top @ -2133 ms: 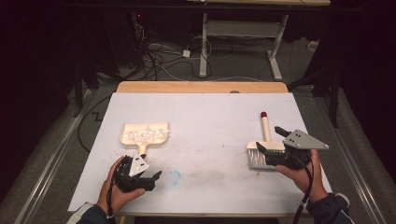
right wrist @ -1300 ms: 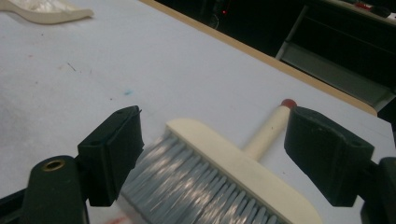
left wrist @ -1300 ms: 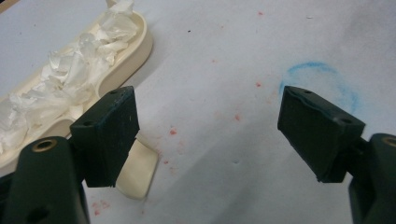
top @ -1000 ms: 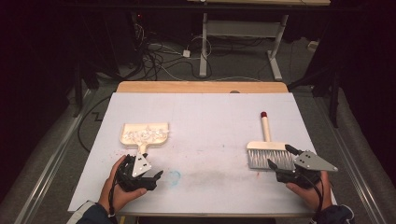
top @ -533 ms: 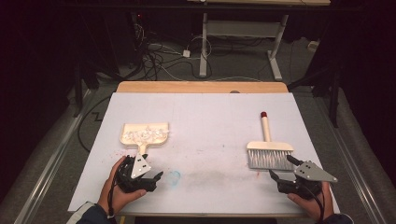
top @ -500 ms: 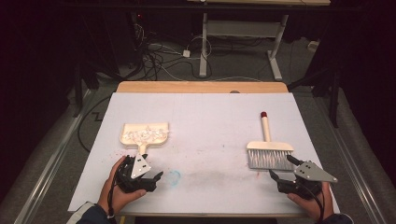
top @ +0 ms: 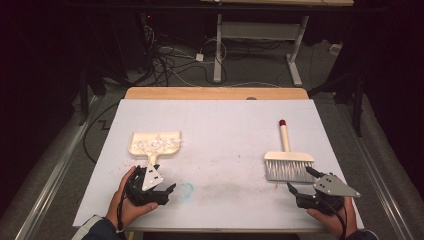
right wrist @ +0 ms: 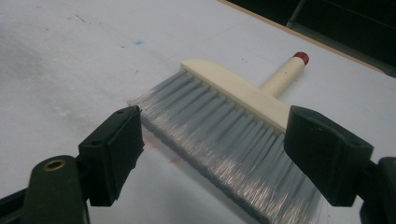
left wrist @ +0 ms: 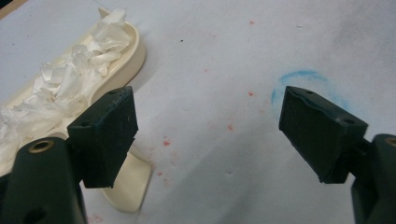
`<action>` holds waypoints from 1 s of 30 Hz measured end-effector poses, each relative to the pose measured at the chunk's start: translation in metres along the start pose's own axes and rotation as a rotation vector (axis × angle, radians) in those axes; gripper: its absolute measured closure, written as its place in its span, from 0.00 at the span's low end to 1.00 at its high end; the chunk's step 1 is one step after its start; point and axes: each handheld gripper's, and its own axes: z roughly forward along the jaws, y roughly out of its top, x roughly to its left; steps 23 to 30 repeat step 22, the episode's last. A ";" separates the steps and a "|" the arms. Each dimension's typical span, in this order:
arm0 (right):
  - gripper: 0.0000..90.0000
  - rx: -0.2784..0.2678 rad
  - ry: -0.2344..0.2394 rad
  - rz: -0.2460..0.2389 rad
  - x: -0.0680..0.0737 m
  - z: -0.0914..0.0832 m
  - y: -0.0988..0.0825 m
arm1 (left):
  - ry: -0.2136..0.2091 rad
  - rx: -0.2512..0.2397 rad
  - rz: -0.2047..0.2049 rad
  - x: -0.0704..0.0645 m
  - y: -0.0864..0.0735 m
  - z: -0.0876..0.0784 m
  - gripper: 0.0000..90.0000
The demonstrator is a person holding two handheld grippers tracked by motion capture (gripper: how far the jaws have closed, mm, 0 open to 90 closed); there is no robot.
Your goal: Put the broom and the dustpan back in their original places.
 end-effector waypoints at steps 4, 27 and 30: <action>0.23 -0.006 -0.006 -0.004 0.001 -0.002 0.001 | 0.002 0.004 0.003 0.000 0.001 0.001 0.21; 0.24 -0.029 -0.031 0.018 -0.004 -0.002 0.003 | 0.006 0.006 -0.011 0.001 0.002 0.005 0.21; 0.24 -0.029 -0.031 0.018 -0.004 -0.002 0.003 | 0.006 0.006 -0.011 0.001 0.002 0.005 0.21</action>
